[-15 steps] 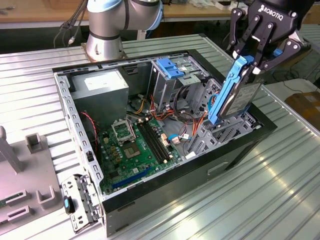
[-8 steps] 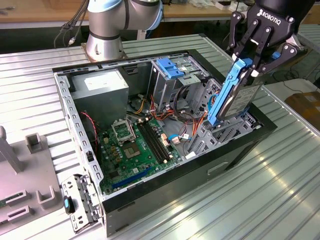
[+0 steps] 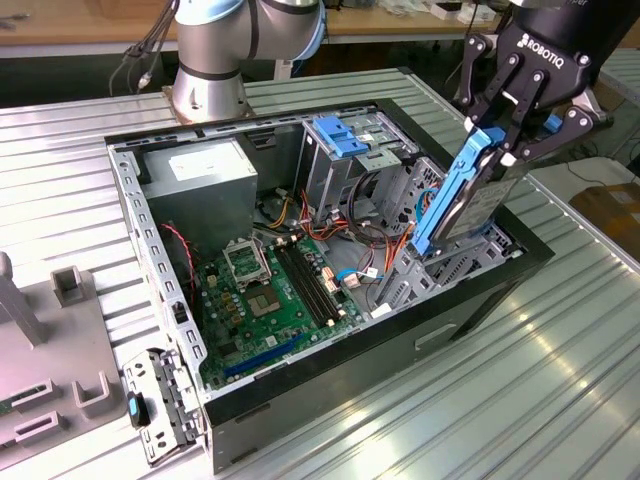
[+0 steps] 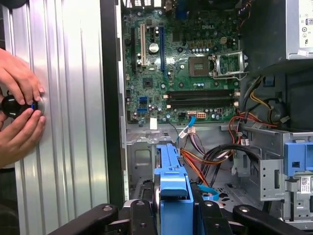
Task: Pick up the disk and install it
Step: 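Insert the disk into the insertion slot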
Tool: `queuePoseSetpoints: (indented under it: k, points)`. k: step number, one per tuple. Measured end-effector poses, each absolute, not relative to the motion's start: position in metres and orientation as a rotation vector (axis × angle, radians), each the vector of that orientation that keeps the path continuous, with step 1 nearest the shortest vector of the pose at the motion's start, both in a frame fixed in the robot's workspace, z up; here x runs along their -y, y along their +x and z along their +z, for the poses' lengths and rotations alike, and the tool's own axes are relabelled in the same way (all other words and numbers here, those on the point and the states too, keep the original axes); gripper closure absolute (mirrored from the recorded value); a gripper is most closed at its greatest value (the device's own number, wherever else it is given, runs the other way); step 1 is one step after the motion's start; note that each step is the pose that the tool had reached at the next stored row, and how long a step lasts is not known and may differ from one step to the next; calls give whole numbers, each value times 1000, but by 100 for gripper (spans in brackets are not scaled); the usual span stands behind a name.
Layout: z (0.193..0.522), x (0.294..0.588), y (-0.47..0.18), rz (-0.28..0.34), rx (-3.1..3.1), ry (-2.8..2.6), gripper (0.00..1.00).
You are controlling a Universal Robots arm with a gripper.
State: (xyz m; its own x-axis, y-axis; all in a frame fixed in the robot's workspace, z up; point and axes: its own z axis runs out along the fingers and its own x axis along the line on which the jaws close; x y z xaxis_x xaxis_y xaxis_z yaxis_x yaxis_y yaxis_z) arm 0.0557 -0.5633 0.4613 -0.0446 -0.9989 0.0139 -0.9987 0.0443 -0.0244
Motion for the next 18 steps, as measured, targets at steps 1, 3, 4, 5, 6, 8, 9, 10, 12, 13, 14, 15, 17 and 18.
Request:
queuePoseSetpoints:
  k: [1,3,4,5,6,8,9,10,12,13,14,15,17,18]
  points:
    - [461,563,56,-42,-2262,-2169,63]
    - [459,563,56,-42,-2250,-2182,63]
    - [459,563,56,-42,-2250,-2182,63]
    - [458,563,56,-42,-2250,-2182,63]
    - [457,563,56,-40,-2249,-2182,63]
    - [456,563,56,-40,-2249,-2182,63]
    - [456,563,57,-40,-2249,-2182,63]
    - [455,563,57,-40,-2249,-2182,63]
    - [454,563,57,-39,-2249,-2181,63]
    - [454,563,57,-38,-2249,-2181,63]
    - [453,563,57,-38,-2249,-2181,63]
    - [453,563,57,-38,-2249,-2181,63]
    - [452,563,57,-37,-2248,-2181,63]
    - [452,563,57,-37,-2248,-2181,63]
